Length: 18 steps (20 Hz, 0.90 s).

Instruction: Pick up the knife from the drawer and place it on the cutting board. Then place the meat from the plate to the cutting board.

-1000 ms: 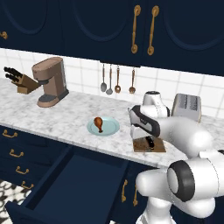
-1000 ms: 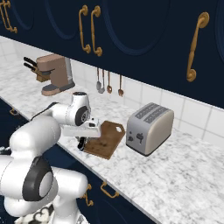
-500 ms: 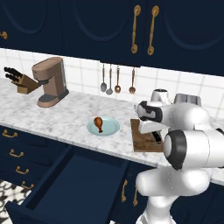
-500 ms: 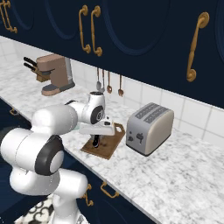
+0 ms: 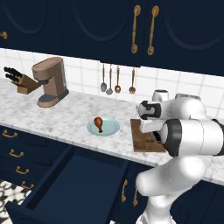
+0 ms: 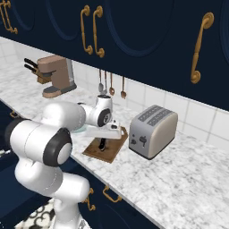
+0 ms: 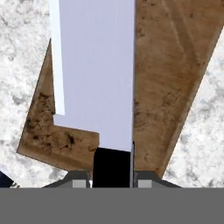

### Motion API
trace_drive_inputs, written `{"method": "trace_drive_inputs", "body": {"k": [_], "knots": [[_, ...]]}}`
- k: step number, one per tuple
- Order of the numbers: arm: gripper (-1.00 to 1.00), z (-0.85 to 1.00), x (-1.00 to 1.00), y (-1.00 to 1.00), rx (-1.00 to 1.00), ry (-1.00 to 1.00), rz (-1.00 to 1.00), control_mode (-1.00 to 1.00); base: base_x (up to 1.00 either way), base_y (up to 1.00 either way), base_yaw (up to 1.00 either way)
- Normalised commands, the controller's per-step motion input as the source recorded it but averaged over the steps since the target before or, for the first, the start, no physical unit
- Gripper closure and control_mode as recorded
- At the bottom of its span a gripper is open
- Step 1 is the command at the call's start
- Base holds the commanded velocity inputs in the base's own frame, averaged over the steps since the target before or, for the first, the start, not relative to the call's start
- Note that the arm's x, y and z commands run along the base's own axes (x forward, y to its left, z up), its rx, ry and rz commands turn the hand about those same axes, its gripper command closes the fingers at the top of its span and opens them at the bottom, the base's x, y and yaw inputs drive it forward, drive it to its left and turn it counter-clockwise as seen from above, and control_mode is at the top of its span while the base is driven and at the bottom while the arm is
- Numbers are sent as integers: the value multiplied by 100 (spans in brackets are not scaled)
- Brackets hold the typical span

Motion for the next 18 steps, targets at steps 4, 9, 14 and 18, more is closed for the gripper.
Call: {"method": "trace_drive_inputs", "body": {"k": [4,9,14,18], "knots": [[100,-10,0,-18,0,0,-18,-100,0,0,0],[100,-23,0,-5,0,-2,-13,-100,0,0,0],[100,-44,0,0,0,0,-5,-100,0,0,0],[100,-30,1,0,0,0,-2,-100,0,0,0]]}}
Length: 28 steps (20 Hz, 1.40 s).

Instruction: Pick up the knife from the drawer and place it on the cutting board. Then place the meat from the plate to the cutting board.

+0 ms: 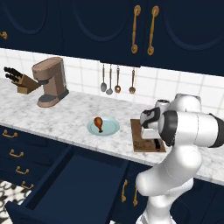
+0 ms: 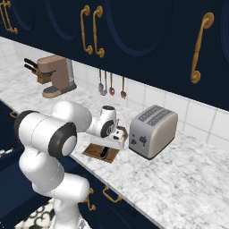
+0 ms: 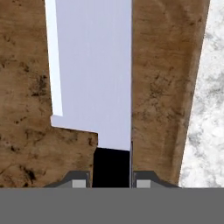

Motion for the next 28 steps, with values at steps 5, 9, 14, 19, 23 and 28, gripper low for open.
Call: {"method": "trace_drive_inputs", "body": {"k": [5,9,14,19,23,28], "knots": [[-100,-4,2,0,0,0,0,-100,0,0,0],[-100,3,0,0,0,0,-1,-100,0,0,0],[-100,50,-21,10,0,-9,-1,-100,0,0,0],[-100,48,-20,64,0,-13,0,-100,0,0,0],[-100,18,-1,93,0,-15,1,-100,0,0,0],[-100,25,6,94,0,-17,1,-100,0,0,0]]}}
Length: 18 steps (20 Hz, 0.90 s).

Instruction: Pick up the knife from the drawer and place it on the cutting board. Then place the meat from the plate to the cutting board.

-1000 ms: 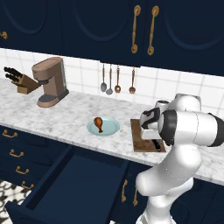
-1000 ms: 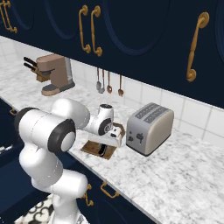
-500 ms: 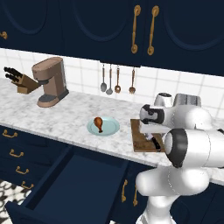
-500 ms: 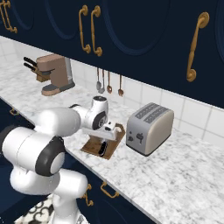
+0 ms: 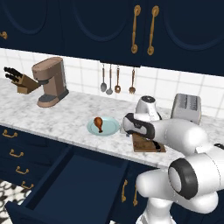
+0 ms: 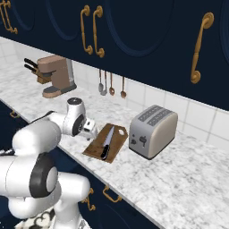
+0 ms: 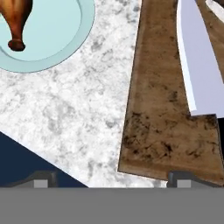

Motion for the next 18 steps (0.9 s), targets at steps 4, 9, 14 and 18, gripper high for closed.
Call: {"method": "trace_drive_inputs", "body": {"k": [4,9,14,18], "knots": [[-100,32,29,74,0,-1,5,-100,0,0,0],[-100,29,35,32,0,0,0,-100,0,0,0],[-100,4,39,26,0,0,1,-100,0,0,0],[-100,0,49,27,0,0,0,-100,0,0,0]]}}
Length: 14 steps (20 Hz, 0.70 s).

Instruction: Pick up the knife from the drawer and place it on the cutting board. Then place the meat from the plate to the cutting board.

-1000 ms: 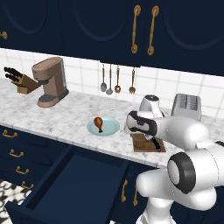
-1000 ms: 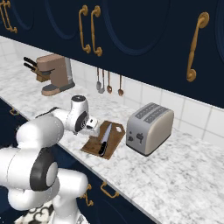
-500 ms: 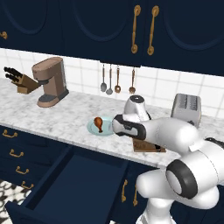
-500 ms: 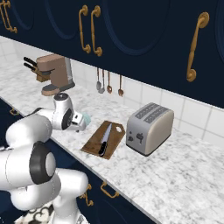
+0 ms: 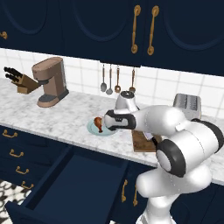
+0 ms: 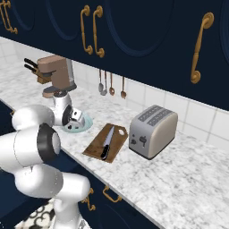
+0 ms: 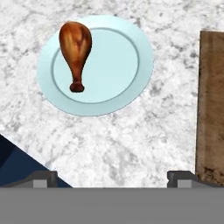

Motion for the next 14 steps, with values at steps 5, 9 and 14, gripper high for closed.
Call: {"method": "trace_drive_inputs", "body": {"k": [5,9,14], "knots": [[-100,0,47,43,-1,0,0,-100,0,0,0],[-100,0,47,23,-1,0,0,-100,0,0,0],[-100,-6,53,3,0,0,0,-100,0,0,0]]}}
